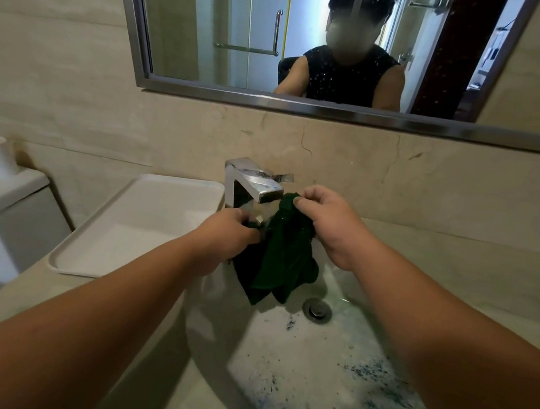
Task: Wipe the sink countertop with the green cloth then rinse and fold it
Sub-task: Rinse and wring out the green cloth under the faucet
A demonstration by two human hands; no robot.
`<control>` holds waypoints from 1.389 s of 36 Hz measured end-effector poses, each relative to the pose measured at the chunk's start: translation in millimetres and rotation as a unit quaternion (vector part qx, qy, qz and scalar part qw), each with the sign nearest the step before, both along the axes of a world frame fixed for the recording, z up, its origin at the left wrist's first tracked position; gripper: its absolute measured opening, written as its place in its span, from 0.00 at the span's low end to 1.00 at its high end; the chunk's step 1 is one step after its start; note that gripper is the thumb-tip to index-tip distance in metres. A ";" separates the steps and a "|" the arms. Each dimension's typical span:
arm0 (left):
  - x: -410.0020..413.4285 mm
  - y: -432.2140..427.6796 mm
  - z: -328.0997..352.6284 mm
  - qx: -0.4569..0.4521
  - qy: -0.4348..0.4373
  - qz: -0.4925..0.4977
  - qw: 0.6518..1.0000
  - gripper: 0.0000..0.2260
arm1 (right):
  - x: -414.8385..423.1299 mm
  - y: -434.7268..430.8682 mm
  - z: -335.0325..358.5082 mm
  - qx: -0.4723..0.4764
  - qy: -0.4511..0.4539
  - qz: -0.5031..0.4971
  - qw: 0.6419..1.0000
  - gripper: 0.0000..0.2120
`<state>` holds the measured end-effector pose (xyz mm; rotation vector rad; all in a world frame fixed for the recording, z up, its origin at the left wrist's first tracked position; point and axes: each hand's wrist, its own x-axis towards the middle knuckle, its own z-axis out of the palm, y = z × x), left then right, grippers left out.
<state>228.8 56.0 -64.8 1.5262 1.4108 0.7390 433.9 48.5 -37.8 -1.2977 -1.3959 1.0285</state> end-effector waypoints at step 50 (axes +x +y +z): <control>-32.9 4.8 19.7 0.079 -0.217 0.206 0.951 0.04 | 36.2 14.1 -25.6 -0.097 -0.430 0.080 0.894 0.14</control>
